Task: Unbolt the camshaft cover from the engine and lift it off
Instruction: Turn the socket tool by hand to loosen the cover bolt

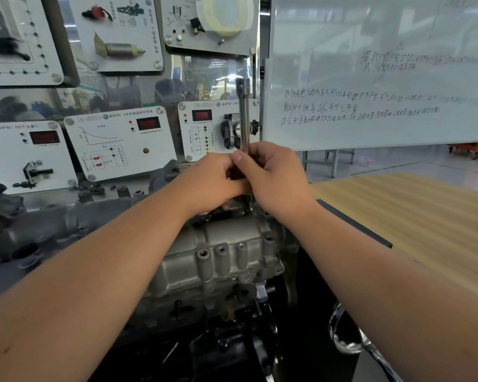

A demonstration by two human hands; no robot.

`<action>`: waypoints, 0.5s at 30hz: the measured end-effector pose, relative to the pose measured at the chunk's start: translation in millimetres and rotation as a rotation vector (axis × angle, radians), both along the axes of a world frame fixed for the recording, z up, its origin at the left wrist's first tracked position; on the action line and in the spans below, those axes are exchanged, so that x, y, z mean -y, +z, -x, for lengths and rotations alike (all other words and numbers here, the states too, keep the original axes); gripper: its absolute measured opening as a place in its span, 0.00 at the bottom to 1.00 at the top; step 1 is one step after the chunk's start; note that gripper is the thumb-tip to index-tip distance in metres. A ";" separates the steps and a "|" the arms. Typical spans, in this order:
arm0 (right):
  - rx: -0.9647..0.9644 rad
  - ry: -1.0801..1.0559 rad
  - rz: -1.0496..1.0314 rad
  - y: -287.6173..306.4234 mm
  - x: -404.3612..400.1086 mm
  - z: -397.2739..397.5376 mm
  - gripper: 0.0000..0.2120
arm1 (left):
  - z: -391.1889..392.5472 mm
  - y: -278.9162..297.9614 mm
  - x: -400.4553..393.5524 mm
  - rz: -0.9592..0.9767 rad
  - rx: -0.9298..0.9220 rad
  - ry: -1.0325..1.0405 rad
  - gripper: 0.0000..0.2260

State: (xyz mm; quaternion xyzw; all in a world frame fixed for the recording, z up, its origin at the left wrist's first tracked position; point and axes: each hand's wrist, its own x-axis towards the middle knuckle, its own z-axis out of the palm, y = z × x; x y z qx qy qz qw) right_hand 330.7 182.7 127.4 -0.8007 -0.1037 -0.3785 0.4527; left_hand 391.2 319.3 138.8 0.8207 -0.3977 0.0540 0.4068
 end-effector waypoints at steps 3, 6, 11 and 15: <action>-0.010 -0.030 0.030 0.2 1.2 -0.5 0.16 | 0.1 -1.0 -0.6 0.025 -0.052 -0.036 0.05; -0.019 -0.018 0.040 0.1 1.0 -1.4 0.17 | -0.6 -0.6 -0.3 0.021 -0.038 -0.047 0.06; -0.027 0.043 -0.083 -0.7 -1.9 2.1 0.08 | -0.8 0.0 1.1 -0.015 0.007 -0.010 0.09; 0.003 -0.038 -0.022 -0.6 -0.4 -0.2 0.07 | 0.0 -1.5 0.1 0.028 -0.032 -0.042 0.09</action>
